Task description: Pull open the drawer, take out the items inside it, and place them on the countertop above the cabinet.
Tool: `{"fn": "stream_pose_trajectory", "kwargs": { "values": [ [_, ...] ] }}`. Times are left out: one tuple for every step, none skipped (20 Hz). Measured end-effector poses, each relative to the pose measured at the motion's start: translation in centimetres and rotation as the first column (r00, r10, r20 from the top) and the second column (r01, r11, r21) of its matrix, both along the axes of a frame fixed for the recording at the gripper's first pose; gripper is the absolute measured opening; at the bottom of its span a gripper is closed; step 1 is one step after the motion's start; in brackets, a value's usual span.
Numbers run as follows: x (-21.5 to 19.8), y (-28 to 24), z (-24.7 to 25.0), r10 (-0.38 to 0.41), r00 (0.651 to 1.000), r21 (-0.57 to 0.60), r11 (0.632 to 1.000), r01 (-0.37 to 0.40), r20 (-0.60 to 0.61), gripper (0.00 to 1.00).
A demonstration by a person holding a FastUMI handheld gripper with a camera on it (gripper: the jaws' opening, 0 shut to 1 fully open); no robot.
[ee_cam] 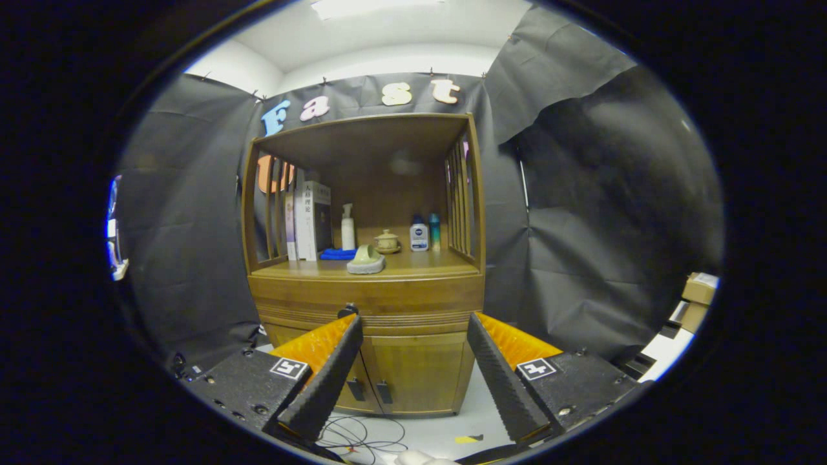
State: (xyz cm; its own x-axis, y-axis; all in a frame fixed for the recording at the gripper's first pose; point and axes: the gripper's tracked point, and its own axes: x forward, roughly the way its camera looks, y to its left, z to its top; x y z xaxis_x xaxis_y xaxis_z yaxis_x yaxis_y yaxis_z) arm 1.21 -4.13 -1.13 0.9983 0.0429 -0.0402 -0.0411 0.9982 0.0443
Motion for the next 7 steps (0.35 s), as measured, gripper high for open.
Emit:
{"fn": "stream_pose_trajectory", "kwargs": {
  "values": [
    [0.03,0.06,-0.05,0.003,1.000,0.002,1.000,-0.003,-0.004,1.00],
    [-0.03,0.10,-0.05,0.004,1.000,0.002,1.000,-0.004,-0.006,1.00],
    [-0.02,0.07,-0.10,0.006,1.000,0.000,1.000,-0.006,-0.008,1.00],
    [-0.04,0.02,-0.06,0.005,1.000,-0.002,1.000,-0.005,-0.006,1.00],
    [-0.04,-0.02,0.05,0.004,1.000,-0.005,1.000,-0.004,-0.003,1.00],
    [-0.01,-0.04,0.13,0.003,1.000,-0.009,1.000,-0.003,-0.001,1.00],
    [0.01,0.05,0.15,0.004,1.000,-0.012,1.000,-0.004,-0.002,1.00]
  ]
}}
